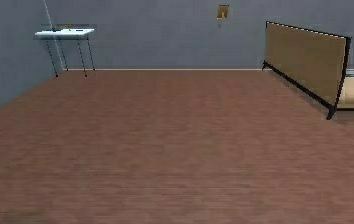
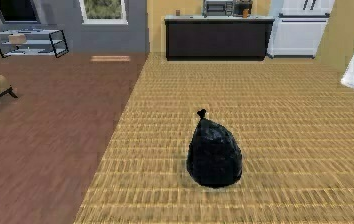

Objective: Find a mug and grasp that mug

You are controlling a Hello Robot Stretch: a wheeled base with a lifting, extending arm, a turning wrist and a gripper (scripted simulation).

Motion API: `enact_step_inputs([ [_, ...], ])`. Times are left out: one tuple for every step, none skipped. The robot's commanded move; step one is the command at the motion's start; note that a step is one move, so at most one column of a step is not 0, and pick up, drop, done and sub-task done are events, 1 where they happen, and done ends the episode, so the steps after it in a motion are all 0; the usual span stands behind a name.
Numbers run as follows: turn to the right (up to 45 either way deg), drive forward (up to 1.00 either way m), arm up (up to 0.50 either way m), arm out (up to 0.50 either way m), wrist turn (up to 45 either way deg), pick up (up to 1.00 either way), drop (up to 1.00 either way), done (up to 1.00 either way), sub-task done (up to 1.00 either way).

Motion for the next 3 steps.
enact_step_inputs([
  [-12.0, 0.00, 0.00, 0.00, 0.0, 0.00, 0.00, 0.00, 0.00],
  [0.0, 0.05, 0.00, 0.00, 0.0, 0.00, 0.00, 0.00, 0.00],
  [45.0, 0.00, 0.00, 0.00, 0.0, 0.00, 0.00, 0.00, 0.00],
])
